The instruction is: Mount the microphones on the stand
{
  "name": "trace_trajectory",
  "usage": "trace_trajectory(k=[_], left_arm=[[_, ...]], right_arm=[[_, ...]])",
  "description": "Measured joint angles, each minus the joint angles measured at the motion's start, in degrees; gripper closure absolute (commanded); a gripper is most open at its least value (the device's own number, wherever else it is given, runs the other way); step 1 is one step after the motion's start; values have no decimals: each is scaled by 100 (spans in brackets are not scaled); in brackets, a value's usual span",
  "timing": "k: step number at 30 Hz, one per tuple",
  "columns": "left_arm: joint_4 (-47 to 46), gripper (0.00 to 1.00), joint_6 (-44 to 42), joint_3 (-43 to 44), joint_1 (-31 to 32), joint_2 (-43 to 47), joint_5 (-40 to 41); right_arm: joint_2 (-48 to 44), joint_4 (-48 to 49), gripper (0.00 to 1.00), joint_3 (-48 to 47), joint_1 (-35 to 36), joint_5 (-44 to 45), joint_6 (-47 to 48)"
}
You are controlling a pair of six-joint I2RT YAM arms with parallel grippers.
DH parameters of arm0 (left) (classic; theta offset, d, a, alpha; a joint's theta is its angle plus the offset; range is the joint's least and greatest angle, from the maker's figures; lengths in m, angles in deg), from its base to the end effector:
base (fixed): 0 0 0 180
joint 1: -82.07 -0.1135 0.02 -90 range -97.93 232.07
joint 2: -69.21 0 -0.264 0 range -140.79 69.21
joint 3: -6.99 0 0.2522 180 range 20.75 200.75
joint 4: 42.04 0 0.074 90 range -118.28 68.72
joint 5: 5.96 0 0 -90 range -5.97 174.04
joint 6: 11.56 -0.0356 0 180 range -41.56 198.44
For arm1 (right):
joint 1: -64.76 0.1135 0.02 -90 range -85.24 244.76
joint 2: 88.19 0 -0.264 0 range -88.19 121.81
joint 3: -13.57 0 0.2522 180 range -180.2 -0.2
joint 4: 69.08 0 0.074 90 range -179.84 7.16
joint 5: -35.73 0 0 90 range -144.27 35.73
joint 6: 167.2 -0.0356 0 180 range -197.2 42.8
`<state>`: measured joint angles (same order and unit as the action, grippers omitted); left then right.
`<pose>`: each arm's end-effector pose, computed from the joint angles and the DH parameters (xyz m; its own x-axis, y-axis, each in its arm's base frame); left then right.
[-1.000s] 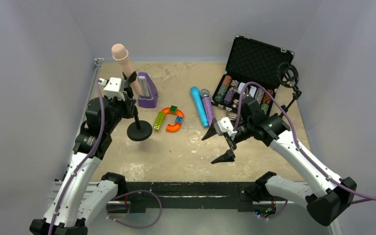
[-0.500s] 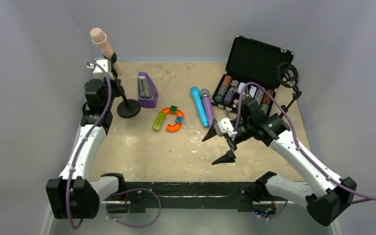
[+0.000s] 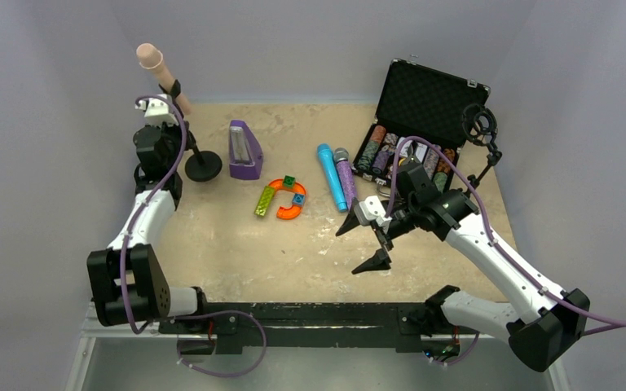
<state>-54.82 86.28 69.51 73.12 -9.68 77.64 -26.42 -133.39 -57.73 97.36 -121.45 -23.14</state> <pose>0.3170 0.0459 0.2946 -0.0552 -0.1459 -0.9878 -0.0527 0.9883 -0.1431 0.1462 0.1324 0.3161 0.1278 -0.2910 -0.9481 -0.9427 -0.3327 -0.0250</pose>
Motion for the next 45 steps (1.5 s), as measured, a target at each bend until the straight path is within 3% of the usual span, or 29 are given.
trace_trajectory(k=[9, 12, 14, 21, 28, 37, 45], left_arm=[[-509, 98, -247, -295, 2, -590, -297], [-645, 66, -317, -387, 2, -599, -339], [-761, 54, -382, -455, 2, -599, -356], [-957, 38, -393, -791, 2, -398, -352], [-717, 12, -343, -964, 2, 155, -190], [590, 9, 264, -1040, 2, 1331, 210], [2260, 1, 1167, -1279, 2, 3195, 483]], right_arm=[[9, -90, 3, -9, -4, 2, 42], [9, -105, 3, -11, -4, 4, 55], [9, -116, 3, -11, -4, 4, 68], [11, -262, 3, -74, -4, 7, 177], [11, -385, 3, -142, -4, 7, 308], [9, -442, 3, -142, -4, 11, 367], [-107, -494, 3, -149, -13, 17, 389]])
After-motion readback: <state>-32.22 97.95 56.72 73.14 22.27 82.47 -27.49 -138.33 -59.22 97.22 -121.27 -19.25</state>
